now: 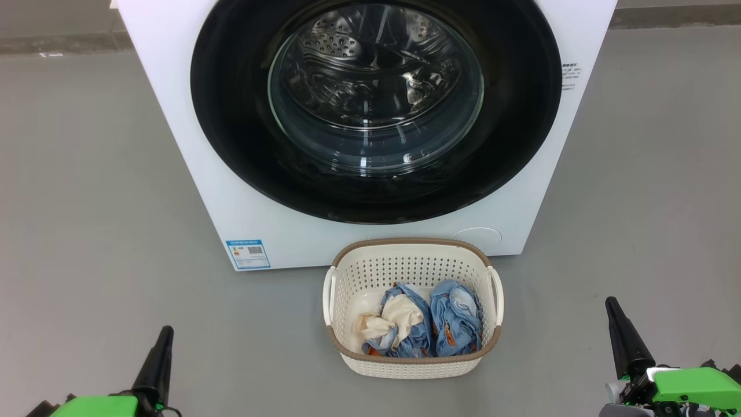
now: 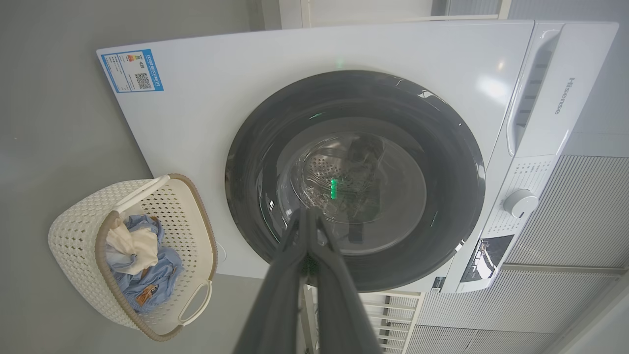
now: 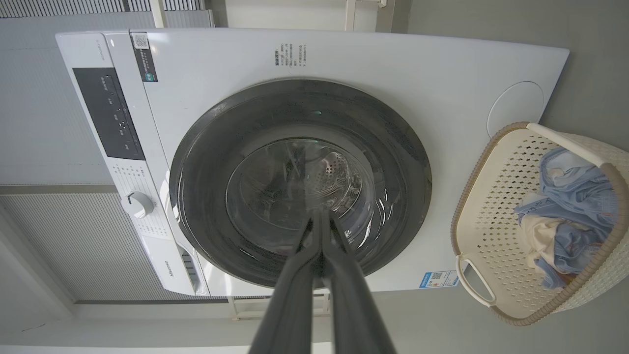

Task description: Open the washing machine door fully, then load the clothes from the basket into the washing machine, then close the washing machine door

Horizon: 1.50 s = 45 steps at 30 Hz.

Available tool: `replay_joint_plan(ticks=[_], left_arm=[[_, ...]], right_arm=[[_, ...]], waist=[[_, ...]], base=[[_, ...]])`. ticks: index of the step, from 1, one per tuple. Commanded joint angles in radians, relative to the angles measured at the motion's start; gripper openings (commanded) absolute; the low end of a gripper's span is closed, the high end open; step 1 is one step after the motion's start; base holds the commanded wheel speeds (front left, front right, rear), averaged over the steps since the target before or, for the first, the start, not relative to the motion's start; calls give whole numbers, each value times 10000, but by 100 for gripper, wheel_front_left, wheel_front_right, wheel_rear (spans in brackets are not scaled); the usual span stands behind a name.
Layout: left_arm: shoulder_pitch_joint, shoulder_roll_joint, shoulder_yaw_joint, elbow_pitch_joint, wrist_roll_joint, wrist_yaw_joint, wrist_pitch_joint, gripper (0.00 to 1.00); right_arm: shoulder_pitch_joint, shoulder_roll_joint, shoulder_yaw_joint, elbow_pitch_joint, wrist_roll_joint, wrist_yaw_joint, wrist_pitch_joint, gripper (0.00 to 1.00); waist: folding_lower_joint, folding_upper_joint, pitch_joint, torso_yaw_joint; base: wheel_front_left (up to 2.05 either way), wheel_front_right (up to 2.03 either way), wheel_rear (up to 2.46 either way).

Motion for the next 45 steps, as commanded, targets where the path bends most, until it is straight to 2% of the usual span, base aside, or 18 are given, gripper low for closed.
replay_joint_plan(ticks=[1, 35, 36, 42, 45], left_arm=[[-411, 129, 338, -251, 146, -31, 67, 0], [-415, 98, 382, -249, 183, -31, 103, 0], [-1, -46, 33, 9, 74, 0, 76, 100], [247, -173, -24, 258, 133, 1, 1, 100], [254, -142, -77, 186, 228, 0, -90, 100]], right_arm=[[-410, -30, 213, -284, -85, 17, 56, 0], [-412, -15, 191, -283, -103, 17, 74, 0], [1, 27, -34, 9, -2, 0, 1, 100], [220, 101, 13, 342, -46, 0, -71, 100], [224, 89, 72, 318, -159, 1, -166, 100]], waist=[[-1, -1, 0, 0], [-1, -1, 0, 0], [0, -1, 0, 0], [2, -1, 12, 3], [19, -1, -6, 16]], base=[[0, 0, 0], [0, 0, 0], [0, 0, 0], [0, 0, 0], [0, 0, 0]])
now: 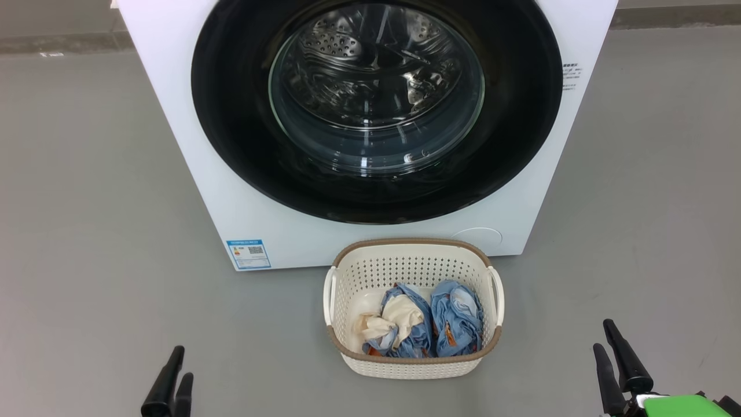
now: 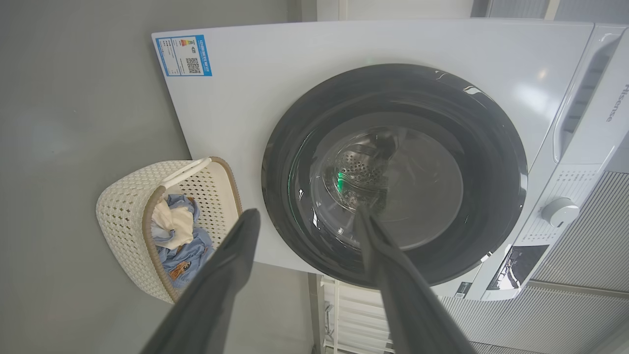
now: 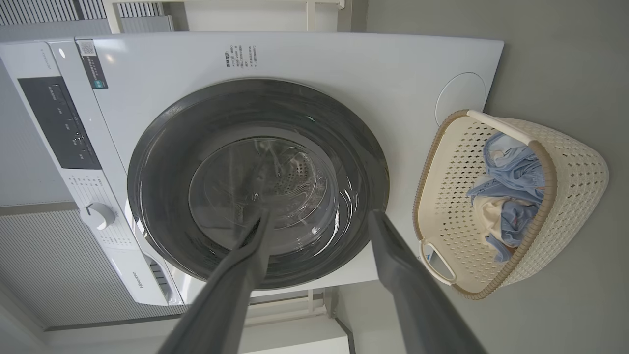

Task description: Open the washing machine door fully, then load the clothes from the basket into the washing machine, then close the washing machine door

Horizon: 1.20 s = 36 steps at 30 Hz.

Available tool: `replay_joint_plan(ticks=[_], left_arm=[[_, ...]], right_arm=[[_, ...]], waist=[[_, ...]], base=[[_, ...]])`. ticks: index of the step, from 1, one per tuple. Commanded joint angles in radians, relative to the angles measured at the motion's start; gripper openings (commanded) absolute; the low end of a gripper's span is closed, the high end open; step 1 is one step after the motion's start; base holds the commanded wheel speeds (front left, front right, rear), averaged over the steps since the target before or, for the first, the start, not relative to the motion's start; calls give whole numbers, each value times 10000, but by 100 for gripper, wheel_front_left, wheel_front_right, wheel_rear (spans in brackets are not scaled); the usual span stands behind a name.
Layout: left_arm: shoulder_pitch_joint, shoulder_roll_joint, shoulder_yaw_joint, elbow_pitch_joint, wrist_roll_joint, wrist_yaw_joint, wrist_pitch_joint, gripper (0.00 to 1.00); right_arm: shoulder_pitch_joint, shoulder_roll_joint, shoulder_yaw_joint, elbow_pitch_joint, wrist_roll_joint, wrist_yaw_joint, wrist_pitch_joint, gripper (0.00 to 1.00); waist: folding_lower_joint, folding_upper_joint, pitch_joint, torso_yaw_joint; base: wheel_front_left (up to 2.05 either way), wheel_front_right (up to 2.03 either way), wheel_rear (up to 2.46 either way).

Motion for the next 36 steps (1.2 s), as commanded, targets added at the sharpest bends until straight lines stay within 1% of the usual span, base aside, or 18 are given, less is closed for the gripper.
replay_joint_plan(ticks=[1, 5, 14, 17, 18, 24, 26, 36], left_arm=[[-249, 164, -27, -326, 187, -9, -103, 100], [-223, 229, -94, -427, 397, -10, -223, 100], [-201, 327, -201, -593, 1291, -13, -488, 100], [-189, 350, -234, -651, 1665, -14, -576, 100], [-182, 373, -255, -697, 1939, -14, -635, 100], [-158, 424, -352, -794, 2686, -15, -782, 100], [-142, 419, -357, -844, 3126, -16, -871, 100], [-93, 451, -481, -1006, 4552, -19, -1164, 100]], right_arm=[[-238, -91, 81, -286, -192, 1, -96, 100], [-223, -115, 134, -330, -497, 2, -216, 100], [-226, -251, 353, -473, -1580, 3, -480, 100], [-224, -288, 446, -494, -2038, 3, -568, 100], [-224, -296, 501, -501, -2304, 3, -626, 100], [-230, -331, 623, -559, -2961, 4, -772, 100], [-221, -369, 675, -572, -3379, 5, -860, 100], [-231, -510, 783, -576, -4800, 6, -1152, 100]], waist=[[21, 0, -19, 12], [1, 0, -9, 21], [-1, 0, 8, 40], [-1, 0, 14, 46], [-1, 0, 21, 51], [-1, 0, 39, 63], [-1, 0, 42, 68], [-2, 0, 65, 74]], base=[[0, 0, 0], [0, 0, 0], [0, 0, 0], [0, 0, 0], [0, 0, 0], [0, 0, 0], [0, 0, 0], [0, 0, 0]])
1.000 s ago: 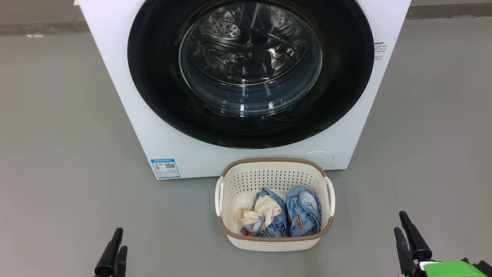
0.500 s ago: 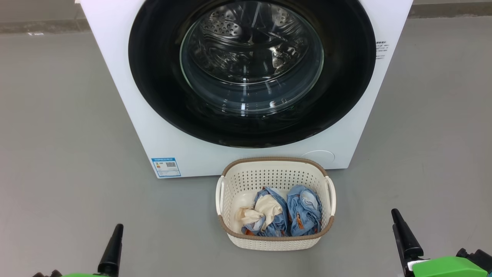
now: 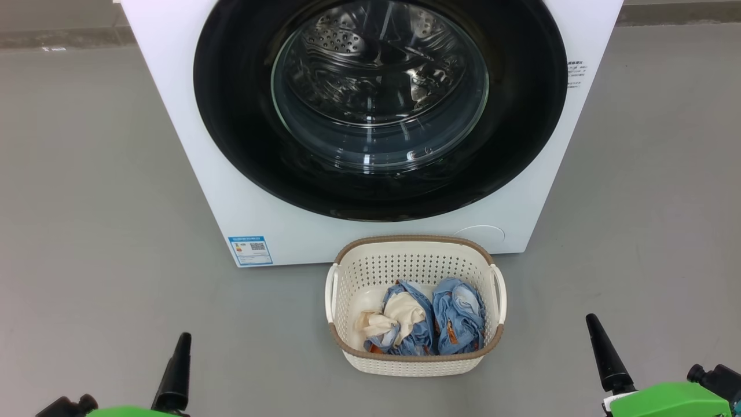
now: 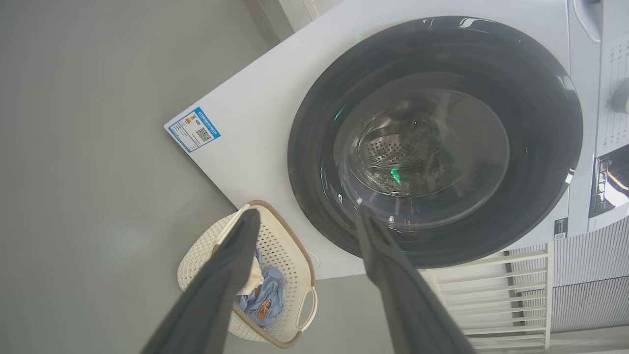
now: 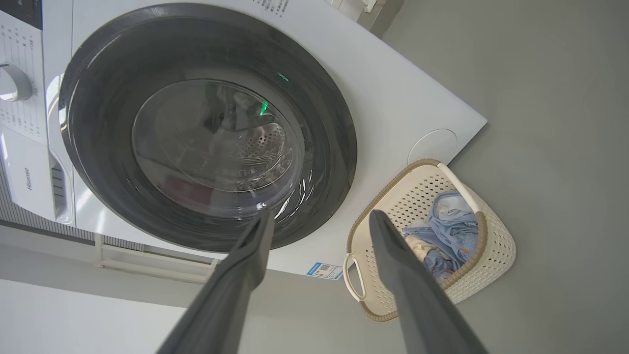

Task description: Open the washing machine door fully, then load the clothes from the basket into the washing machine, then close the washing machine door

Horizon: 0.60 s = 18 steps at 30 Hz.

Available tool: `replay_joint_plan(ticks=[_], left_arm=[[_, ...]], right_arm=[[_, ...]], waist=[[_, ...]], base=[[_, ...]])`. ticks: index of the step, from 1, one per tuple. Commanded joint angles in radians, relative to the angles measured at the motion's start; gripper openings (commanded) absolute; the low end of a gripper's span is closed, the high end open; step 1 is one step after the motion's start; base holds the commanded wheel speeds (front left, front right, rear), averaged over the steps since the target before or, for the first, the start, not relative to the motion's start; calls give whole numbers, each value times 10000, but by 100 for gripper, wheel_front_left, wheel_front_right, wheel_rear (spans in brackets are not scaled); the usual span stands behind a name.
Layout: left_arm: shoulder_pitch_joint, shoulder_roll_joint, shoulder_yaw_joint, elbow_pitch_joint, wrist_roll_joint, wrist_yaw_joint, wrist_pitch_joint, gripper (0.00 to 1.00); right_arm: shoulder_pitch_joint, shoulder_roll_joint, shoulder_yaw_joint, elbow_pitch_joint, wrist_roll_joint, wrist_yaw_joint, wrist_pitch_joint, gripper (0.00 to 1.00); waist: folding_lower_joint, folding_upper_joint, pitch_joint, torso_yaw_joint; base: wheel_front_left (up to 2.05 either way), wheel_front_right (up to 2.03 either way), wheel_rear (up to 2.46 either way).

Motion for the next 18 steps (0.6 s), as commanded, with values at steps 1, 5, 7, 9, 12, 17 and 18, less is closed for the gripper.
replay_joint_plan(ticks=[1, 5, 7, 9, 12, 17, 18], left_arm=[[-102, 202, 75, -339, 318, -19, -123, 100], [-90, 227, 17, -393, 801, -20, -241, 100], [-79, 243, -13, -424, 1056, -21, -300, 100], [-66, 249, -34, -460, 1289, -21, -357, 100], [-49, 262, -70, -510, 1647, -22, -446, 100], [-27, 283, -113, -611, 2221, -23, -593, 100], [-21, 288, -122, -631, 2337, -24, -622, 100]], right_arm=[[-232, -168, 156, -279, -371, 6, -117, 100], [-224, -197, 200, -290, -882, 7, -234, 100], [-215, -209, 218, -299, -1136, 7, -293, 100], [-207, -222, 235, -310, -1374, 7, -350, 100], [-194, -232, 248, -324, -1732, 8, -438, 100], [-185, -257, 270, -351, -2304, 8, -584, 100], [-183, -264, 275, -356, -2415, 8, -614, 100]], waist=[[-1, -1, 1, 2], [-1, -1, 2, 6], [-1, -1, 0, 8], [-1, -1, 0, 9], [-1, -1, 0, 13], [-1, -1, 8, 17], [-1, -1, 9, 16]], base=[[0, 0, 0], [0, 0, 0], [0, 0, 0], [0, 0, 0], [0, 0, 0], [0, 0, 0], [0, 0, 0]])
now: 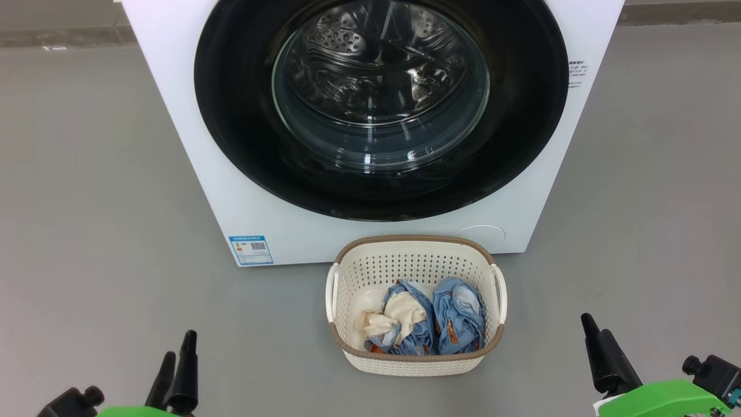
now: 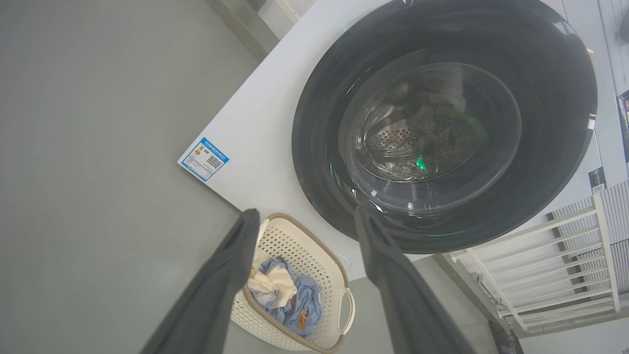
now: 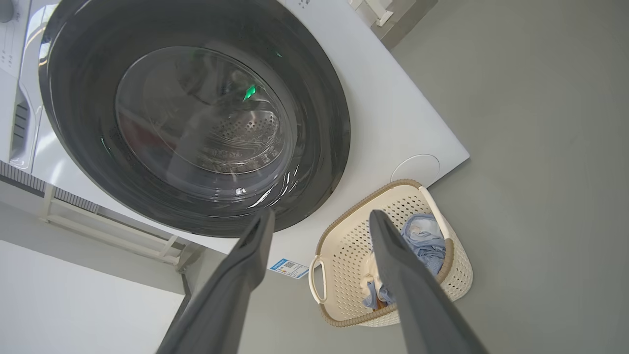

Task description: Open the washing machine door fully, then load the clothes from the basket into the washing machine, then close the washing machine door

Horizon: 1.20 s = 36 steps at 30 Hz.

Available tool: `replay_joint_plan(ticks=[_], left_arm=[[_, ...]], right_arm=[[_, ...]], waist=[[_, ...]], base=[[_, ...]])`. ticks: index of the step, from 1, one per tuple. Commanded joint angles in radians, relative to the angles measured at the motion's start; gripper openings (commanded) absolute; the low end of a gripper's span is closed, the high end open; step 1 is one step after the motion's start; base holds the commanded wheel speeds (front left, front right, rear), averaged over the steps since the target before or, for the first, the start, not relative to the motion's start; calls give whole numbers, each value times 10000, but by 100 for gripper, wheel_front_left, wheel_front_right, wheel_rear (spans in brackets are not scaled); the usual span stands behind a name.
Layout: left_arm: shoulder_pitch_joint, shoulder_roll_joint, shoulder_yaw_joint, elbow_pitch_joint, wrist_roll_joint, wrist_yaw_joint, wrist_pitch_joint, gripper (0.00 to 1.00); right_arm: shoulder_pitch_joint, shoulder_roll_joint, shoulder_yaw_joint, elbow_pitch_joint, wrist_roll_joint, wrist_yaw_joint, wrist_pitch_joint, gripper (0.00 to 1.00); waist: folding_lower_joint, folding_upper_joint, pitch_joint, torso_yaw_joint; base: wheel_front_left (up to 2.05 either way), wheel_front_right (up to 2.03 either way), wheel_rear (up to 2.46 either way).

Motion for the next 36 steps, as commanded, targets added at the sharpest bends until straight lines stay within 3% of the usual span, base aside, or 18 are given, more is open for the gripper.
replay_joint_plan(ticks=[1, 36], left_arm=[[-137, 214, 133, -348, 373, -14, -128, 100], [-33, 513, -320, -886, 4172, -23, -1128, 100]], right_arm=[[-182, -153, 137, -309, -323, 9, -125, 100], [-114, -428, 454, -471, -4280, 13, -1120, 100]], waist=[[-1, 0, 0, -1], [-1, 0, 145, -12]], base=[[0, 0, 0], [0, 0, 0]])
